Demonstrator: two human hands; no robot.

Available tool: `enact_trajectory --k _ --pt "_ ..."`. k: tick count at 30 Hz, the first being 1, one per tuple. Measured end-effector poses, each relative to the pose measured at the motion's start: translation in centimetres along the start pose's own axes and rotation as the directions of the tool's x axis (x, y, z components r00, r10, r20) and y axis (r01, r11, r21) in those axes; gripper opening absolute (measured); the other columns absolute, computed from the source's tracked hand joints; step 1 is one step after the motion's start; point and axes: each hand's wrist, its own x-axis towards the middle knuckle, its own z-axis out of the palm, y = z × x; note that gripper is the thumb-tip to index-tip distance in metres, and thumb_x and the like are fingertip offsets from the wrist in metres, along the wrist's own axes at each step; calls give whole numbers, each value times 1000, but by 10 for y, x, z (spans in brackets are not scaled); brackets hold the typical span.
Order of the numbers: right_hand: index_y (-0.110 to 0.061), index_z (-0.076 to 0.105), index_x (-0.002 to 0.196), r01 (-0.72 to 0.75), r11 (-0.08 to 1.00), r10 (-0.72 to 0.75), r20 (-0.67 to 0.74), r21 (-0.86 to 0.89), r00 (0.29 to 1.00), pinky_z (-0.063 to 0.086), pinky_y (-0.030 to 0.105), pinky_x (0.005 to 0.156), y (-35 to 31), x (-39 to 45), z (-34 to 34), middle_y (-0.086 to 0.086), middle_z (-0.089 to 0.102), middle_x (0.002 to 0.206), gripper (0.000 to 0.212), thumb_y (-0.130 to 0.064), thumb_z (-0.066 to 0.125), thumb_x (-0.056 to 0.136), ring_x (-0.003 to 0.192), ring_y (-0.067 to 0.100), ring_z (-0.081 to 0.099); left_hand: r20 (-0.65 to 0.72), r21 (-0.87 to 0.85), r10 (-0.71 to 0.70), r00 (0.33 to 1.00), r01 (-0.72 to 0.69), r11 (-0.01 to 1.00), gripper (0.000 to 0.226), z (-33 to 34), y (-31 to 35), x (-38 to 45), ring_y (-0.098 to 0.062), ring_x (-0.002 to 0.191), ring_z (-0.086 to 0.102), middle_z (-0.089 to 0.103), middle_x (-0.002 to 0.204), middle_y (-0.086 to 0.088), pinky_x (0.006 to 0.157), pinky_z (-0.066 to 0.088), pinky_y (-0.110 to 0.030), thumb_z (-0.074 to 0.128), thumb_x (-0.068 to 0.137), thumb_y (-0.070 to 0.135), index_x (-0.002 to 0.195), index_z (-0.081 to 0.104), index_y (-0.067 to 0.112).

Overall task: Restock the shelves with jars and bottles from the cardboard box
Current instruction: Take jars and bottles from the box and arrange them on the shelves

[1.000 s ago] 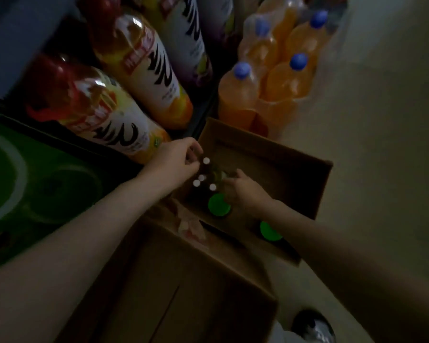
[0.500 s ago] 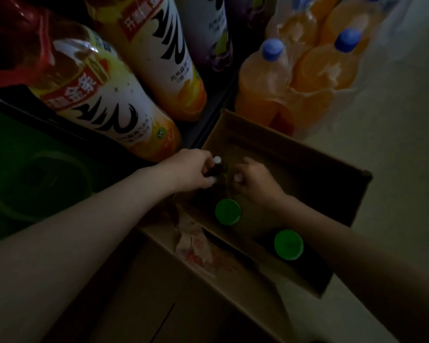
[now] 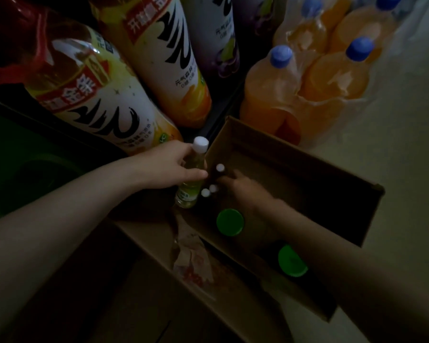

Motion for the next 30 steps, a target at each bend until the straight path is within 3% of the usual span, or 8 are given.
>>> enact_trajectory --k 4,6,11,14,17,22,27,30 --pt "-18 45 133 8 978 -21 -59 -210 998 46 35 82 -10 26 27 11 33 141 35 -20 43 98 110 27 51 -8 36 38 999 -38 999 8 5 -5 -1 -4 92 57 59 91 17 72 46 -20 59 88 29 87 55 36" --pt "-13 50 129 -2 988 -21 -146 -154 989 45 36 84 -10 30 33 11 42 134 33 -17 42 97 109 28 52 -14 56 32 999 -31 998 8 5 -6 2 -3 90 57 59 91 16 72 46 -19 59 88 28 90 54 35" --pt "-13 50 123 -31 980 101 -360 197 928 40 33 95 9 8 30 9 43 130 29 -22 46 96 122 27 40 -29 46 22 999 -20 999 7 1 -5 5 -6 92 59 61 94 12 74 49 -21 59 88 27 90 55 33" --pt "-20 47 110 56 724 256 -344 687 903 42 19 72 13 3 13 -8 53 100 13 -20 44 98 108 18 53 -26 38 15 1000 -14 999 6 -3 -4 5 -11 96 61 64 98 7 79 52 -30 59 87 29 91 57 33" --pt "-20 46 107 76 564 327 -307 822 894 44 24 73 10 17 -1 -8 52 94 11 -17 43 97 99 15 54 -25 29 14 1000 -13 1000 7 -6 -3 7 -12 97 61 64 99 6 81 51 -31 58 88 29 94 57 31" --pt "-19 46 130 -112 893 226 -218 437 950 49 42 91 10 36 5 3 55 124 45 -22 61 88 113 21 54 -20 36 25 999 -24 999 7 -8 -4 13 -9 94 57 60 95 11 73 46 -23 57 88 27 94 56 30" --pt "-21 52 125 -159 924 273 -309 348 911 45 35 79 4 53 15 5 58 121 36 -27 57 90 110 23 54 -63 62 -18 998 22 998 15 -6 -13 15 -13 101 58 62 103 4 88 51 -37 59 87 30 101 58 26" --pt "-20 55 121 -128 932 259 -376 339 890 41 30 75 1 43 7 6 60 117 29 -25 54 93 106 22 56 -90 79 -39 995 46 996 20 -4 -12 12 -13 101 58 62 104 4 89 51 -35 59 87 30 106 58 23"
